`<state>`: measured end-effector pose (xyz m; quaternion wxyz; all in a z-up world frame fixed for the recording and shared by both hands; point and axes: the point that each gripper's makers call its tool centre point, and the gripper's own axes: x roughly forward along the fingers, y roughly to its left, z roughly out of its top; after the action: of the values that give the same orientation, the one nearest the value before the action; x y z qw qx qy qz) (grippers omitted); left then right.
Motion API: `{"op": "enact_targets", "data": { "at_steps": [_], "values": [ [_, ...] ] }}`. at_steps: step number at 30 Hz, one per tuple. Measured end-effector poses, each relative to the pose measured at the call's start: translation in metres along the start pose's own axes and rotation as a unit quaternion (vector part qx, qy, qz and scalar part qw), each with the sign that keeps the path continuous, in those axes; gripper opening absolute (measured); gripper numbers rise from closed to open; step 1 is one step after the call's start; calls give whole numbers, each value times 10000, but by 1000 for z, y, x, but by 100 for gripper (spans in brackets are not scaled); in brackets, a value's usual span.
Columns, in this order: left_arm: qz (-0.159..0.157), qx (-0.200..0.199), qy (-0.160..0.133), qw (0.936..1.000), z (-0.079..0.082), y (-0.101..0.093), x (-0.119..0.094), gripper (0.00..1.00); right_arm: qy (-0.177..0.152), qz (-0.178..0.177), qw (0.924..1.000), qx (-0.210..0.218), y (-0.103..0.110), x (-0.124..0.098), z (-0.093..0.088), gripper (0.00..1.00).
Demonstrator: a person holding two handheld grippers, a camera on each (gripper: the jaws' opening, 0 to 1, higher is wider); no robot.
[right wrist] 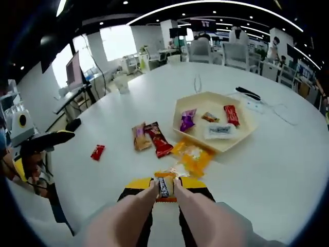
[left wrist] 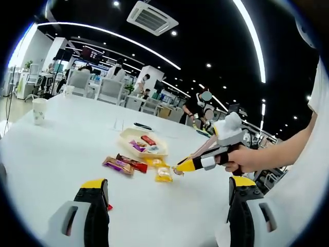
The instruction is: Place the target food into the container with the food tongs after gripping and lifting it, then release it inside without dropping or visibly crushing the food.
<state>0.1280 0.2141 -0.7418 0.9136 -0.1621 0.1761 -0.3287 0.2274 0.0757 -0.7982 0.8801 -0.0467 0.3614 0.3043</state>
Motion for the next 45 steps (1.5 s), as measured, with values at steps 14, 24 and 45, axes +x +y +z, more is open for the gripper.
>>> {"op": "enact_targets", "data": {
  "at_steps": [14,24,45],
  "values": [
    [30,5,-103,9999,3,-5,-2,98,-211,-31,9997,-124,-10,-12,25,18],
    [1,152,-142,9998,11,-10,0,99,-369,9,9993,-89,-12,-21,34,18],
    [-115,215,-70,9997,9,-15,6,99,-481,22,9988,-8,-17,-28,39,18]
  ]
}}
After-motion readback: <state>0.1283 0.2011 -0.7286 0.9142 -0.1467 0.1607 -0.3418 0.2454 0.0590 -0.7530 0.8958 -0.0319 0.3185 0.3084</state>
